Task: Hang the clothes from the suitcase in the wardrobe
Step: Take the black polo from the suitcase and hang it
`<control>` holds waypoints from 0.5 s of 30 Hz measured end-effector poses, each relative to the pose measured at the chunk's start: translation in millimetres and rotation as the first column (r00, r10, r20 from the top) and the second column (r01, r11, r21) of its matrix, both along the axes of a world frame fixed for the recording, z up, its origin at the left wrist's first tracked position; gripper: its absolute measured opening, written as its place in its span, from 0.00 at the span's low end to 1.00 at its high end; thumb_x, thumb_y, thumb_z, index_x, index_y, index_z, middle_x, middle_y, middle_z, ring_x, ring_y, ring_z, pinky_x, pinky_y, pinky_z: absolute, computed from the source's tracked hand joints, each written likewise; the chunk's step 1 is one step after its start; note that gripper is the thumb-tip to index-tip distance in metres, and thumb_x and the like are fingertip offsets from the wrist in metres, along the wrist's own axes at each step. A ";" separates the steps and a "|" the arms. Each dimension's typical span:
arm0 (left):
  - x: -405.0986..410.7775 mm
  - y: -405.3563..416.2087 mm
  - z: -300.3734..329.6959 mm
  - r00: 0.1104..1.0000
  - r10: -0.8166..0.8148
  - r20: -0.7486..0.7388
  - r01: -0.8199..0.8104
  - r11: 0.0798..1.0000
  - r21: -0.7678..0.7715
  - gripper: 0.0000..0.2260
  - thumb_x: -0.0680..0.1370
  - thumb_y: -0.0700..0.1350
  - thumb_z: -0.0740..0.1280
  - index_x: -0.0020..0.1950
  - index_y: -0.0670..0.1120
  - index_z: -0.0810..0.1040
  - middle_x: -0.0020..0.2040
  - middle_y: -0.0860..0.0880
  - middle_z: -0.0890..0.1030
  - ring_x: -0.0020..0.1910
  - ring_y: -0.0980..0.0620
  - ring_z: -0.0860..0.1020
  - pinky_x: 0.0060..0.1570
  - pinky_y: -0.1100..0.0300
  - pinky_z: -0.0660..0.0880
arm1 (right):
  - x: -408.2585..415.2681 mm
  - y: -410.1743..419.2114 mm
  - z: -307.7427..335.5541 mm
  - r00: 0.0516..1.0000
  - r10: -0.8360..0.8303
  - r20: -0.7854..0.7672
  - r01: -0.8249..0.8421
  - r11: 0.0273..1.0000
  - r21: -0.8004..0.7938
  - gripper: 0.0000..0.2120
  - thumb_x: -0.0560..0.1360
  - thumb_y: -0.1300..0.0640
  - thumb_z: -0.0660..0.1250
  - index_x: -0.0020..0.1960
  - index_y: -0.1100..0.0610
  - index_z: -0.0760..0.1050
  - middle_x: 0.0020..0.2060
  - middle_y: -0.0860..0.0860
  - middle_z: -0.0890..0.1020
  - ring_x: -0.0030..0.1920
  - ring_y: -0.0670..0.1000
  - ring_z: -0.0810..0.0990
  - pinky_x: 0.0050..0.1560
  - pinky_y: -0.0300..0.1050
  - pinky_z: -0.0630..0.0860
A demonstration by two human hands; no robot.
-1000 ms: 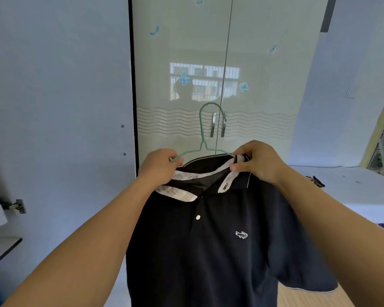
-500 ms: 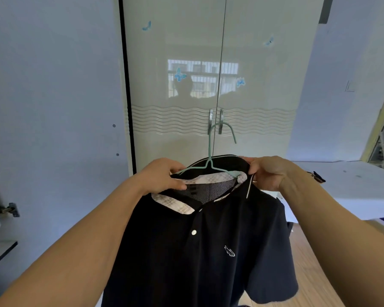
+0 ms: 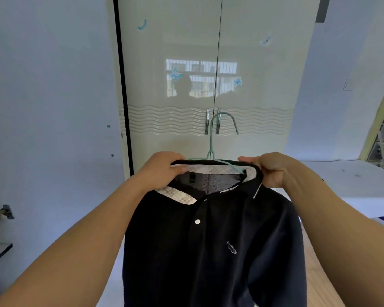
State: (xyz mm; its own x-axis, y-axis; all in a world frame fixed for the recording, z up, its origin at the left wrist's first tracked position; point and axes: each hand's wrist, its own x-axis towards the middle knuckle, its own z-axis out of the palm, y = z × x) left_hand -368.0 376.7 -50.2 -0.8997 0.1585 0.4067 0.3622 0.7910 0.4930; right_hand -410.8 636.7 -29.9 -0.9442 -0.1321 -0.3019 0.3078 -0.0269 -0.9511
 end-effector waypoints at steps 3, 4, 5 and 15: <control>-1.8 7.1 0.3 0.999 0.005 0.033 -0.007 0.999 0.053 0.06 0.80 0.46 0.65 0.51 0.47 0.80 0.43 0.53 0.79 0.45 0.54 0.75 0.39 0.64 0.67 | -0.2 1.8 -3.1 0.986 0.059 -0.158 0.022 0.883 0.470 0.06 0.77 0.67 0.62 0.46 0.65 0.77 0.47 0.64 0.83 0.34 0.53 0.78 0.37 0.46 0.78; -3.1 8.8 -0.5 0.999 0.020 0.046 -0.023 0.997 0.068 0.05 0.80 0.46 0.64 0.48 0.48 0.79 0.41 0.54 0.78 0.44 0.54 0.75 0.39 0.64 0.67 | 0.8 0.3 -4.6 0.964 0.146 -0.224 0.038 0.753 0.656 0.06 0.77 0.66 0.62 0.49 0.65 0.78 0.50 0.64 0.82 0.36 0.52 0.76 0.39 0.43 0.75; -4.7 9.3 -1.8 0.998 0.038 0.052 -0.042 0.996 0.081 0.05 0.80 0.47 0.64 0.47 0.48 0.78 0.40 0.54 0.78 0.44 0.52 0.76 0.40 0.63 0.68 | 2.6 -1.5 -4.8 0.934 0.251 -0.254 0.048 0.616 0.786 0.10 0.77 0.66 0.60 0.52 0.65 0.79 0.50 0.62 0.81 0.39 0.51 0.75 0.39 0.40 0.72; -8.4 40.7 8.4 0.988 0.156 0.001 -0.153 0.967 0.204 0.08 0.79 0.47 0.65 0.50 0.45 0.80 0.44 0.48 0.80 0.46 0.49 0.78 0.41 0.58 0.71 | 39.9 -69.3 2.6 0.545 0.416 -0.728 0.558 0.468 0.685 0.28 0.74 0.43 0.67 0.68 0.58 0.70 0.65 0.53 0.72 0.66 0.54 0.67 0.65 0.46 0.63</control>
